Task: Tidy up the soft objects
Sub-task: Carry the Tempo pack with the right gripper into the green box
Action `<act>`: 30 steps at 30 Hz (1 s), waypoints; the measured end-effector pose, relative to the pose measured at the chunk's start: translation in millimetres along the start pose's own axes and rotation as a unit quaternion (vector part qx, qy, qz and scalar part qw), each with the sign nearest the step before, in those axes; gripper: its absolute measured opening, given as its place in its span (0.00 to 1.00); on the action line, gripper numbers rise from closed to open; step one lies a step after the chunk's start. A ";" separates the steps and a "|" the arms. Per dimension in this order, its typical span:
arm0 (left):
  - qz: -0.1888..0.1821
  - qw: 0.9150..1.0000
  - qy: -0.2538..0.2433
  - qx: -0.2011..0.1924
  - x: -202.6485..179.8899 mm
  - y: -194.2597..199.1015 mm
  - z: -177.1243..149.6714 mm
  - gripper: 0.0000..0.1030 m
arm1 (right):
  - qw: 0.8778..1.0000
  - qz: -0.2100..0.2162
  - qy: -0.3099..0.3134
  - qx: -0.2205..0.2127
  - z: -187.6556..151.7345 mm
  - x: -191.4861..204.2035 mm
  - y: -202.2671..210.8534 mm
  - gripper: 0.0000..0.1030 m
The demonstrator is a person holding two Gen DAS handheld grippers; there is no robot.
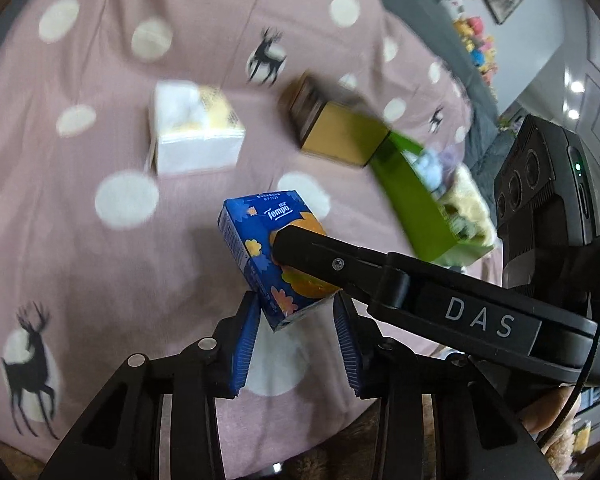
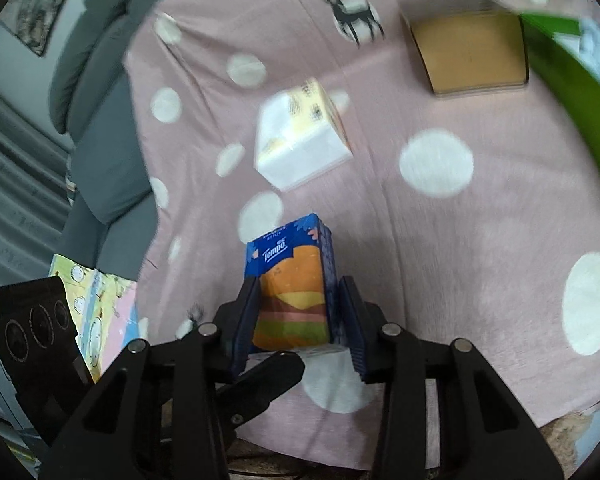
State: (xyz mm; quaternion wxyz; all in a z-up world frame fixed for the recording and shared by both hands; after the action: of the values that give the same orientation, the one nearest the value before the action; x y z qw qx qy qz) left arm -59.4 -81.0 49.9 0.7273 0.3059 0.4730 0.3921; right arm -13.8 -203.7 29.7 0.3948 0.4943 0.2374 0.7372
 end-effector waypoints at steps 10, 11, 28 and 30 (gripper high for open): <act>0.010 0.996 -0.065 -0.060 -44.1 42.9 7.8 0.37 | 0.995 -0.006 0.035 -0.097 -5.9 24.8 65.3 0.39; 0.008 0.995 -0.072 -0.063 -48.6 45.0 8.8 0.37 | 0.994 -0.007 0.034 -0.103 -6.6 24.3 70.2 0.39; -0.037 0.982 -0.174 -0.061 -128.9 26.3 35.6 0.37 | 0.978 -0.049 -0.015 -0.202 -18.7 -22.2 146.7 0.39; -0.039 0.980 -0.185 -0.060 -137.3 22.4 37.7 0.37 | 0.976 -0.053 -0.023 -0.209 -18.8 -27.1 151.5 0.39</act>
State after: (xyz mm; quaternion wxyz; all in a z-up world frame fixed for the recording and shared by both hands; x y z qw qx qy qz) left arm -64.3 -190.4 143.5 0.8339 0.3103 0.3180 0.3275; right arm -78.2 -312.3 119.7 0.5332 0.4048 0.0949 0.7368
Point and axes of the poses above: each gripper's, at about its wrist camera, not at the fingertips, and y roughly against the way its jaws point, x to its left, z to its top, the point moved 1 cm from there along -y, roughly the way its jaws point, and after that the axes turned 13 degrees about x, right-handed, at the moved point
